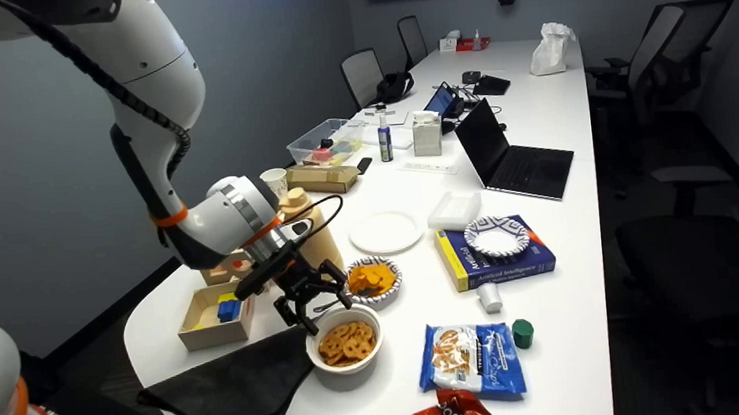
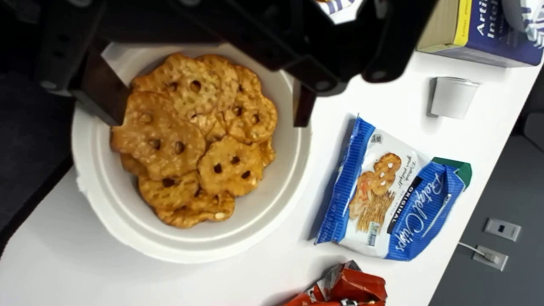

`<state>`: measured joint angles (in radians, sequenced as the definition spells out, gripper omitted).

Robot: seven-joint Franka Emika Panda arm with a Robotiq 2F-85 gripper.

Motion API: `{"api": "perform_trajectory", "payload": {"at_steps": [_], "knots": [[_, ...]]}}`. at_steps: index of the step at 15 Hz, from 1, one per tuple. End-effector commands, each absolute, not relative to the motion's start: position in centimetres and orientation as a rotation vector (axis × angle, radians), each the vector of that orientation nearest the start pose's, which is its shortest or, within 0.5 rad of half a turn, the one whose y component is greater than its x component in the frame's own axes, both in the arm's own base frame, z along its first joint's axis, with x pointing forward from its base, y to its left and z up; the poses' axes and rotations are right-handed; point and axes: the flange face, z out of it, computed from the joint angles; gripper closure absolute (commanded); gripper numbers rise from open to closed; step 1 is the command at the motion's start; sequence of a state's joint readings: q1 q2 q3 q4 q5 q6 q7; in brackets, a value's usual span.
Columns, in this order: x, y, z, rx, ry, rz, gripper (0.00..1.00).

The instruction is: Stir inside the white bowl with the kitchen utensil

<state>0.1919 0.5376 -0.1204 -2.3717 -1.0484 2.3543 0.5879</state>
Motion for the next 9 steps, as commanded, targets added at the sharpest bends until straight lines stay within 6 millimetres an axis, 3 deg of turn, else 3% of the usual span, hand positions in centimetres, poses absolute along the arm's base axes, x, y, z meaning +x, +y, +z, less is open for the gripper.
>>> {"api": "perform_trajectory", "payload": {"at_steps": [1,9], "knots": [[41.08,0.8,7.56,2.405,0.572,-0.308,0.0],[41.16,1.24,7.46,2.456,0.584,-0.21,0.0]]}}
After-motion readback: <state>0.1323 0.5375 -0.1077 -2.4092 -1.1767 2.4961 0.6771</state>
